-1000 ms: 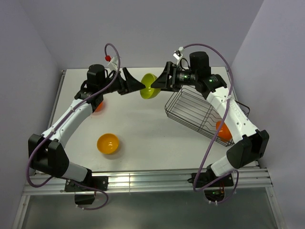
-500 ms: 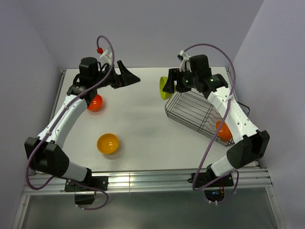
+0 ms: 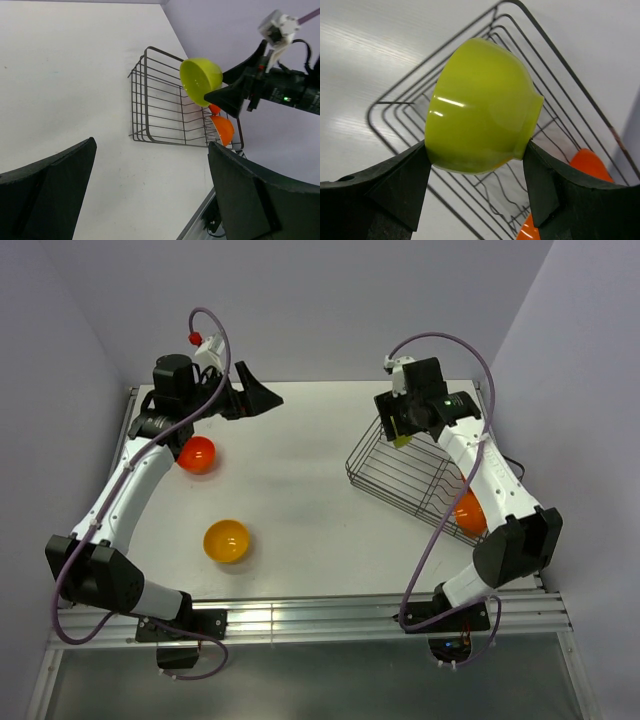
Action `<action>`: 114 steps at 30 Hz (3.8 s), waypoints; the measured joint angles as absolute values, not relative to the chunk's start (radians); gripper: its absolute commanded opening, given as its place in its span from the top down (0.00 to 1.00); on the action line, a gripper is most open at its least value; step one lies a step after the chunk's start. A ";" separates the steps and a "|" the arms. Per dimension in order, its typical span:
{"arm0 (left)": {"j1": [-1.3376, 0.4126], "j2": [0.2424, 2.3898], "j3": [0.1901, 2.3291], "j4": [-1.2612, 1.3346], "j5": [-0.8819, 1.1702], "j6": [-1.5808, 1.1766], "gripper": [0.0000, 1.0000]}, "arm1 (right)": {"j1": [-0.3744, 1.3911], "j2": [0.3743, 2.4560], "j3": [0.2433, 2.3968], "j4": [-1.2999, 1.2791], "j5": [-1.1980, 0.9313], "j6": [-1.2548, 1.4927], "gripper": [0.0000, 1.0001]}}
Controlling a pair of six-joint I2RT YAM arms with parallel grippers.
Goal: Load the bowls into the dish rack
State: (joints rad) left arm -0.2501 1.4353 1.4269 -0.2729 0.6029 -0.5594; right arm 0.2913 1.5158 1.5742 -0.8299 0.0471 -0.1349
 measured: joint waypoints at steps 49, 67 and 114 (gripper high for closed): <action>-0.157 1.349 1.312 -0.318 0.627 -0.492 0.00 | 0.299 1.822 1.322 -0.616 0.592 -0.376 1.00; -0.140 1.349 1.300 -0.312 0.632 -0.491 0.01 | 0.323 1.882 1.324 -0.614 0.704 -0.395 0.69; -0.111 1.343 1.300 -0.314 0.633 -0.490 0.00 | 0.332 1.914 1.336 -0.634 0.659 -0.376 0.00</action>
